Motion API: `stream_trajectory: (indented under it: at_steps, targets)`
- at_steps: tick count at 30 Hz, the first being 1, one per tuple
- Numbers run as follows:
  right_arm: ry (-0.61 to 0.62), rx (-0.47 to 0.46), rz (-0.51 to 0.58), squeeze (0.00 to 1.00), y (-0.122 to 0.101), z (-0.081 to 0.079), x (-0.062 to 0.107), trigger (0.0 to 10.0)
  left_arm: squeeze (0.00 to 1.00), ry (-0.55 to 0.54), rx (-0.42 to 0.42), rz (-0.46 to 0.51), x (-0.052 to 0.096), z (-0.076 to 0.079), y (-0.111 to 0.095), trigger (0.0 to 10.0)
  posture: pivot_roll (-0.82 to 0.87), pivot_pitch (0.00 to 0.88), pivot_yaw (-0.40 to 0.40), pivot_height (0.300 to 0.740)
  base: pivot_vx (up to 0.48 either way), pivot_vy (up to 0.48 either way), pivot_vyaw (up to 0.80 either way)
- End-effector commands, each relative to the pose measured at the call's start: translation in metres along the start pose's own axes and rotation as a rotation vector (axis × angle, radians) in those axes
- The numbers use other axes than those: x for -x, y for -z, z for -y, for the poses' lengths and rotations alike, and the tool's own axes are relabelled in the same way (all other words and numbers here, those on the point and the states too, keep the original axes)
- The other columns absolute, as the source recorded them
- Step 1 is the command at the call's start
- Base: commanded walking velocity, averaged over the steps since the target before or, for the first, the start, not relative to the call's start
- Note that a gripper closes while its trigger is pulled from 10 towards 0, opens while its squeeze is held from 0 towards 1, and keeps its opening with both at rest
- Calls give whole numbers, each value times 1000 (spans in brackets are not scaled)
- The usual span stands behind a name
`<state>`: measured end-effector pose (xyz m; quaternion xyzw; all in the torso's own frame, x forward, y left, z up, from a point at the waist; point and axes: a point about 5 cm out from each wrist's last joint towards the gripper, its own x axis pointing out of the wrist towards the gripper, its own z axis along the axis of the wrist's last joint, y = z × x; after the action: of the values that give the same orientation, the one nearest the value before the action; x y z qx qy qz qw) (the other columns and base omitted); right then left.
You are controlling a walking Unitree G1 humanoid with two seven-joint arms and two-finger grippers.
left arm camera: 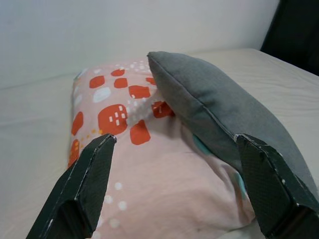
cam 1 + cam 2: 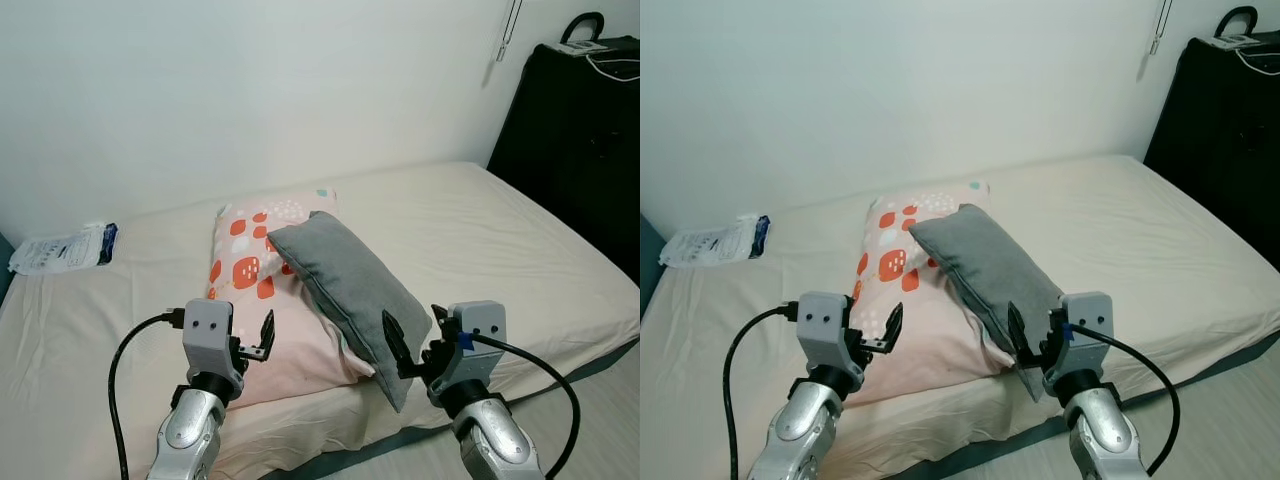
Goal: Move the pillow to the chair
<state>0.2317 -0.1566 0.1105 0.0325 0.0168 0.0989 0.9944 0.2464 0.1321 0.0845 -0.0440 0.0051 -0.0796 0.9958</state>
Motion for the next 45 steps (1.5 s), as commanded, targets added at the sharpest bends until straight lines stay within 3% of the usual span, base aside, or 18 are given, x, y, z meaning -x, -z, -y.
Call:
stream_trajectory:
  at_steps: [1,2,5,6,9,10,11,23,35,36,37,38,40,41,45]
  targets:
    - [-1,-7,0,1000,0,-1,-1,8824,1000,7,12,14,3,-1,-2,8039,19,0,-7,740,0,0,0]
    - [-15,-7,14,1000,-3,-1,-1,0,1000,52,33,39,7,5,-5,0,19,0,-11,740,0,0,0]
    - [-6,-5,12,1000,-4,1,-2,0,1000,32,27,39,8,5,-5,0,20,0,-14,740,0,0,0]
    - [5,-6,10,914,-4,2,-3,0,1000,9,33,33,7,3,-4,0,14,0,-10,740,0,0,0]
    - [12,-7,9,914,-4,3,-3,0,1000,-6,38,28,7,1,-3,0,14,0,-10,740,0,0,0]
    - [18,-6,11,106,-4,3,-3,0,0,-9,40,23,6,0,-2,0,12,0,-5,740,0,0,0]
    - [23,-6,14,0,-5,4,-4,0,0,-5,38,21,4,0,-2,0,9,0,1,740,0,0,0]
    - [67,-49,37,0,-3,-2,-3,0,0,-18,27,-8,-1,-13,0,0,47,0,23,740,0,0,0]
    - [37,-68,3,0,0,-3,-4,0,0,-24,16,-16,3,-12,3,0,61,0,7,740,0,0,0]
    - [21,-65,0,1000,0,-4,-4,2157,0,-11,16,-15,4,-11,3,0,61,0,13,740,0,0,0]
    - [13,-62,2,1000,0,-5,-4,2157,0,-9,16,-15,4,-11,3,0,61,0,13,740,0,0,0]
    - [8,-59,3,1000,-1,-6,-5,8667,0,-9,15,-15,5,-11,3,0,62,0,15,740,0,0,0]
    - [4,-60,6,1000,-1,-7,-5,8667,0,-10,14,-17,5,-11,3,0,62,0,15,740,0,0,0]
    - [2,-66,19,1000,-2,-7,-5,10000,0,-11,14,-21,6,-11,3,0,67,0,15,740,0,0,0]
    - [-1,-82,40,1000,-4,-7,-4,10000,0,-9,12,-27,6,-11,4,0,66,0,19,740,0,0,0]
